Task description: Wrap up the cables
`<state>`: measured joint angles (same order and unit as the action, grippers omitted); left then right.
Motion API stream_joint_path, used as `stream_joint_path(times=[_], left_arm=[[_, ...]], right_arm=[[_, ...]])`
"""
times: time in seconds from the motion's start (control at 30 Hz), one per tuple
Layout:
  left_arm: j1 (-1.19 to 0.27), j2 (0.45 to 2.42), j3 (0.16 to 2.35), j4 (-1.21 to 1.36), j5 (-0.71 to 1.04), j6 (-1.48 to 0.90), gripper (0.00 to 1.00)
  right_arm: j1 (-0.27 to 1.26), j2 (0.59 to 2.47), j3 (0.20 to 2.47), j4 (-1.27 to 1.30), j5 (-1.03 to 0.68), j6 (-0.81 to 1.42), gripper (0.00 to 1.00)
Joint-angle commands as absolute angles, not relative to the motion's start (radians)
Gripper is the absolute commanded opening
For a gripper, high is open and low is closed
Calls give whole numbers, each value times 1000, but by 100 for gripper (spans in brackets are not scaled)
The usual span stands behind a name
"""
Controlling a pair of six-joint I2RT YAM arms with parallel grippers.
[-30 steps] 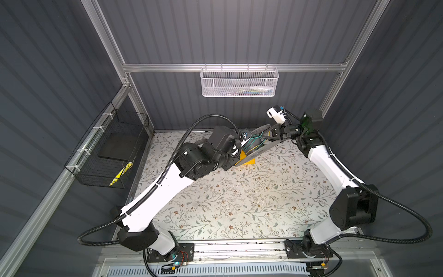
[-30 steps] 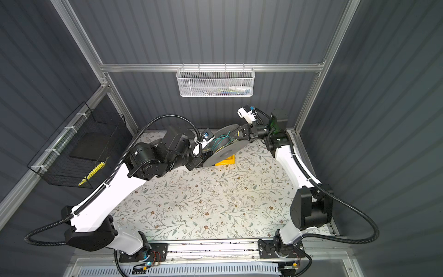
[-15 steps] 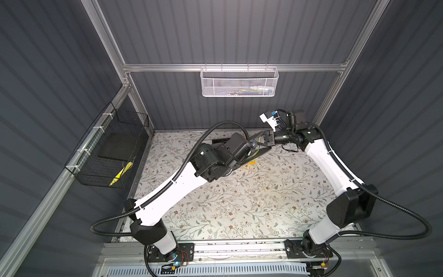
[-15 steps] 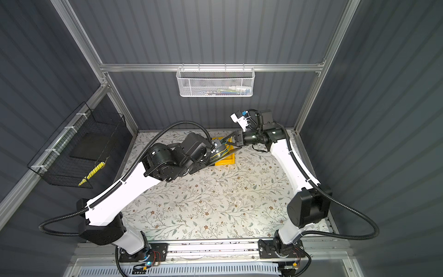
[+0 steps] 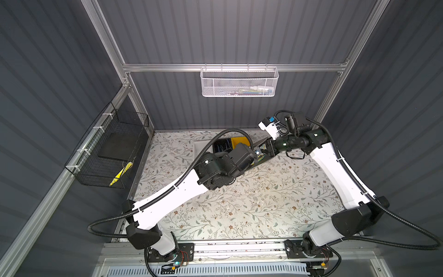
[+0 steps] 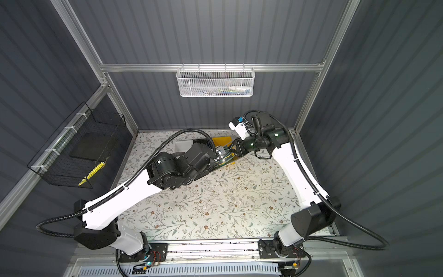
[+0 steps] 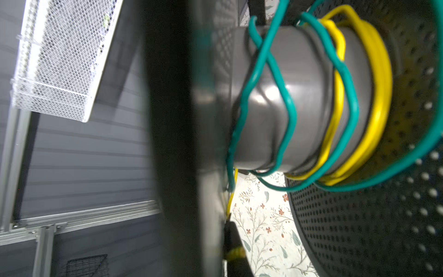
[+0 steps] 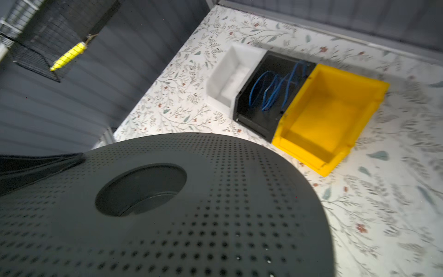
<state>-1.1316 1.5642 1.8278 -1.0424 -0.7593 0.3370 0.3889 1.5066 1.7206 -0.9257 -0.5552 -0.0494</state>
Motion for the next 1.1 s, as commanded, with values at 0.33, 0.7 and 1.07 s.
stream_joint_path(times=[0.33,0.7,1.07], left_arm=[[-1178,1787,1791,-740,-1226,495,0],[-1203,1815,1814,-729,-1197,378,0],[-1204,1652,1671,-641,-1133,378,0]], right_arm=[[717,1273,1564,-846,-236,-62,0],[780,1245,1494,-718,-456,-29,0],[632,1187,1424,-692,-605,7,8]])
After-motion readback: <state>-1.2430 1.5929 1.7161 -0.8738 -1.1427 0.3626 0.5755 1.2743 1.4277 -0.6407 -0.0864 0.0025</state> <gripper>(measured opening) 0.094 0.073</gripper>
